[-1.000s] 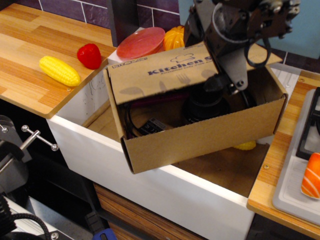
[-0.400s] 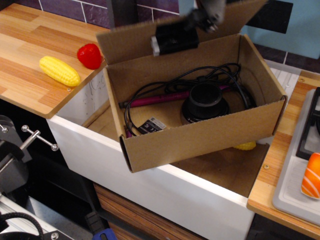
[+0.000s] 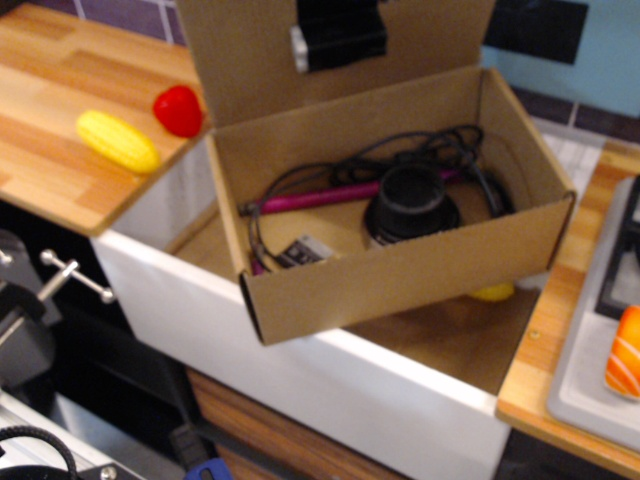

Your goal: Open brown1fbox flap

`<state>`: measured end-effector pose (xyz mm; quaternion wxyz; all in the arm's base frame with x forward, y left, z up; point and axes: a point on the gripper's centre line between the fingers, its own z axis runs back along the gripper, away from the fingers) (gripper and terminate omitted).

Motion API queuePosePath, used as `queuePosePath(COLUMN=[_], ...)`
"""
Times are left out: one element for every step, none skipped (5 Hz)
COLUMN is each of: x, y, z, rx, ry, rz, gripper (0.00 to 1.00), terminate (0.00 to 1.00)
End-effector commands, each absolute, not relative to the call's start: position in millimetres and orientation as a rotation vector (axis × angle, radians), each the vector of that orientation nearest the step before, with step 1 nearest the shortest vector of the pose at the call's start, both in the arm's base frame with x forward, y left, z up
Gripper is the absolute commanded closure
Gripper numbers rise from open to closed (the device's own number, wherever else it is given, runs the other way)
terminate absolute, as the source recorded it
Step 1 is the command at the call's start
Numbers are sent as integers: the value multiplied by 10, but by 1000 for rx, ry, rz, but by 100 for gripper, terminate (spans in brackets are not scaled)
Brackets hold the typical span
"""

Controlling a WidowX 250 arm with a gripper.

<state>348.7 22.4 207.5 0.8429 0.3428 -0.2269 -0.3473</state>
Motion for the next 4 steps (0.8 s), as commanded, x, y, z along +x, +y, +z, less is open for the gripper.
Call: queuePosePath(x=[3804, 3969, 4109, 4196], y=[382, 499, 595, 649], z=[2369, 2376, 2401, 2368], rx=[814, 827, 854, 846], ry=[-606, -619, -629, -652], rz=[-767, -765, -789, -799], gripper=[0, 0, 0, 0], terminate=[0, 0, 0, 100])
